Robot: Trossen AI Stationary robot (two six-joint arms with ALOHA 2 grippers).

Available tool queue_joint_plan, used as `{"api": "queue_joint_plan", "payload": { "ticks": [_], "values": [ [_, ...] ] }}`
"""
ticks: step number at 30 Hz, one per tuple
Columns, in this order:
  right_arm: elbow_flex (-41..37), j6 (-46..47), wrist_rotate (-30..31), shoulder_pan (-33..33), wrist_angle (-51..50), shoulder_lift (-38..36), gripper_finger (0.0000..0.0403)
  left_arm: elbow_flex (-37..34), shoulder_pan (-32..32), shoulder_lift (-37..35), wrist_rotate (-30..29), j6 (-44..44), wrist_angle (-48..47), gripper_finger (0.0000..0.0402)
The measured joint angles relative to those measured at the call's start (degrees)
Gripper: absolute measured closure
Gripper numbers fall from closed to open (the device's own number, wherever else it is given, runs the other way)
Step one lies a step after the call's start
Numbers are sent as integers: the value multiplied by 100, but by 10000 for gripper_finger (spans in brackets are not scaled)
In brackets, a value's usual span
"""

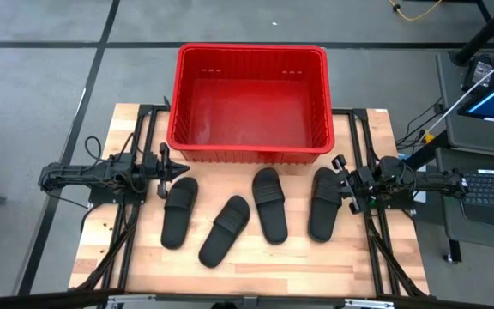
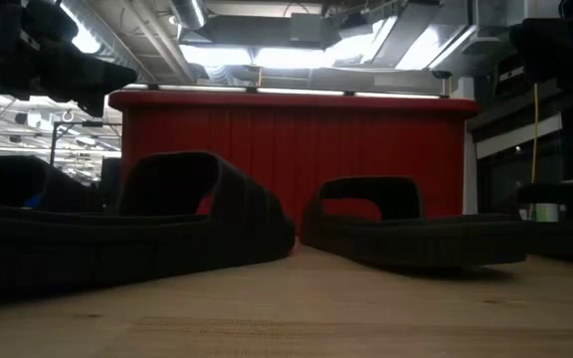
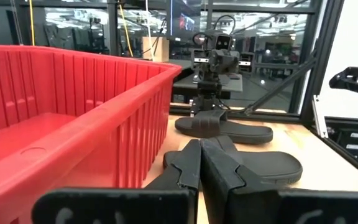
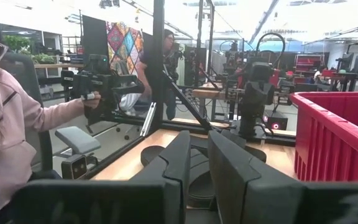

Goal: Pick and place slides into bin
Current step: Put the black slide into the bin

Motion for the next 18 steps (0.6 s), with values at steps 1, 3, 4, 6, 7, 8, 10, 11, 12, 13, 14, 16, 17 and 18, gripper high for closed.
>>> {"api": "queue_joint_plan", "payload": {
  "ticks": [1, 3, 4, 6, 7, 8, 10, 11, 12, 13, 14, 16, 17, 18],
  "values": [
    [-1, 0, 0, 0, 0, 0, 343, 0, -1, 0, -1, 9, -1, 397],
    [1, 0, 2, 0, 0, 0, 343, 0, 0, 0, 2, 17, -3, 398],
    [-1, 0, 2, 0, 0, 0, 343, 0, 0, 0, 12, 15, -5, 398],
    [2, -2, 2, 0, 2, 0, 343, 0, -1, 0, 94, -22, -20, 398],
    [0, -2, 0, 0, 1, 0, 343, 0, 0, 0, 137, -26, -20, 398],
    [-1, -2, 2, -1, 2, 0, 343, 0, -1, 0, 168, -27, -20, 398],
    [1, -2, 2, -1, 2, 0, 343, 0, -1, -1, 181, -27, -20, 398],
    [1, -2, 2, 0, 2, 0, 343, 0, -2, 0, 181, -26, -21, 398],
    [-1, -2, 2, -2, 2, 0, 343, 0, -1, 0, 181, -21, -24, 398],
    [0, -2, 0, 0, 2, 0, 343, 0, 0, 0, 181, 3, -27, 398],
    [0, -2, 2, 0, 2, 0, 343, 0, -2, 0, 183, 10, -27, 398],
    [-1, -2, 2, -2, 2, 0, 343, 0, -2, 0, 183, 13, -27, 398],
    [-1, -2, 2, 0, 2, 0, 343, 0, 0, 0, 185, 15, -27, 398],
    [-1, 2, 2, 0, 2, 0, 343, 0, -2, -1, 183, 19, -27, 398]
  ]
}}
